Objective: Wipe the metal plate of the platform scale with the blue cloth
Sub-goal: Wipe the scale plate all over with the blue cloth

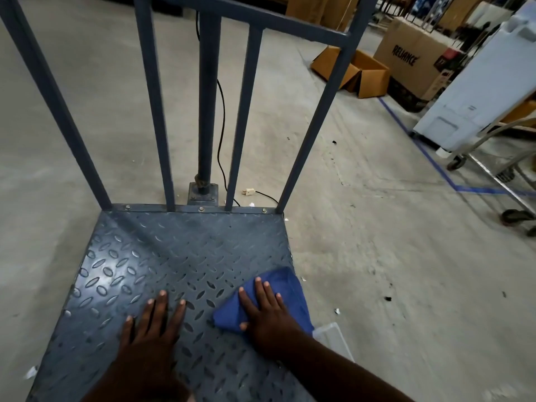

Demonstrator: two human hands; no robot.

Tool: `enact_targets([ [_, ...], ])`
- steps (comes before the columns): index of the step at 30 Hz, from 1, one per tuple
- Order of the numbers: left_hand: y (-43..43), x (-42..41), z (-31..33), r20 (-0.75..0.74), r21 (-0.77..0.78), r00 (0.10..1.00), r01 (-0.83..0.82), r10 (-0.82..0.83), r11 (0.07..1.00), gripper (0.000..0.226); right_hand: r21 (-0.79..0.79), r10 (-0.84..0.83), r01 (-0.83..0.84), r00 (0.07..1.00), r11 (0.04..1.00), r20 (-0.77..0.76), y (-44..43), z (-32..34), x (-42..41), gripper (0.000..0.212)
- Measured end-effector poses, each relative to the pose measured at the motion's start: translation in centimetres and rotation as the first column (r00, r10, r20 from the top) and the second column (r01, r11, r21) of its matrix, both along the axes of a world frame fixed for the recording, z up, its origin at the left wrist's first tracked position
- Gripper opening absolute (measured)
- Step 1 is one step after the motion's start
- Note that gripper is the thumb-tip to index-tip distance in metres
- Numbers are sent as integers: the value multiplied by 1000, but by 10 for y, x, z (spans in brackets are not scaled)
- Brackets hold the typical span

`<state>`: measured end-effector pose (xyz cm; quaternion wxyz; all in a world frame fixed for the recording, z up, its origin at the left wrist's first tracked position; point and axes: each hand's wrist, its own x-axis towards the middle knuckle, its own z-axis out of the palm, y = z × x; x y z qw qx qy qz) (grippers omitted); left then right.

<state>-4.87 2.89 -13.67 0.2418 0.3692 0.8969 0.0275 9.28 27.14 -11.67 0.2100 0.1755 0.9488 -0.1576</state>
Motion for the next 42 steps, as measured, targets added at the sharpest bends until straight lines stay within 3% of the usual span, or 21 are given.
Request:
enact_targets([
  [2, -6, -3, -31, -41, 52, 999, 1, 1, 999, 181, 15, 47, -48, 998, 999, 38, 5, 0, -10, 78],
  [5, -2, 0, -26, -37, 43, 999, 8, -6, 999, 181, 22, 95, -97, 992, 995, 83, 12, 5, -24, 81],
  [9, -4, 2, -25, 41, 27, 998, 42, -43, 999, 141, -9, 33, -33, 995, 999, 92, 8, 7, -49, 81],
  [11, -7, -3, -31, 21, 19, 998, 63, -63, 998, 146, -22, -16, 18, 996, 1000, 86, 4, 5, -61, 81],
  [14, -8, -6, -29, 24, 36, 996, 89, -90, 995, 171, -24, -71, 72, 997, 997, 38, -15, 1, -80, 81],
  [17, -7, -9, -22, -19, 61, 996, 91, -90, 994, 177, -36, 57, -57, 998, 998, 1, -46, -2, -94, 78],
  [20, -9, -8, -21, 27, 68, 996, 83, -85, 994, 176, -13, 148, -148, 989, 989, -21, -37, -4, -95, 76],
  [24, -5, -6, -10, 21, 55, 997, 67, -68, 996, 187, -12, -125, 125, 992, 992, 7, 14, 1, -103, 73],
  [26, -6, -5, -3, 48, 45, 997, 60, -62, 997, 183, -10, -168, 168, 986, 986, 10, 11, -1, -108, 72],
  [27, -8, -5, -1, 85, 45, 995, 46, -49, 998, 182, -12, -132, 132, 991, 991, -10, 1, -2, -108, 70],
  [31, -15, -4, -21, -3, 145, 998, 66, -67, 987, 180, 55, 161, -157, 984, 986, -80, -24, -7, -104, 66],
  [33, -16, 2, -21, -14, 213, 997, 75, -74, 974, 164, 77, 115, -109, 990, 991, -78, -11, -9, -112, 68],
  [35, -13, 9, -15, -20, 261, 1000, 7, -2, 965, 129, 86, -55, 60, 997, 994, -55, -1, -7, -123, 67],
  [37, -10, 16, -15, -92, 256, 995, -8, 32, 967, 110, 81, -109, 113, 993, 990, -54, -15, -7, -131, 66],
  [41, -13, 16, -18, -157, 282, 986, -15, 61, 959, 94, 54, 233, -228, 962, 972, -142, -51, -16, -119, 78],
  [42, -13, 16, -19, -154, 294, 986, -17, 65, 956, 92, 65, 246, -237, 952, 969, -181, -38, -17, -118, 82],
])
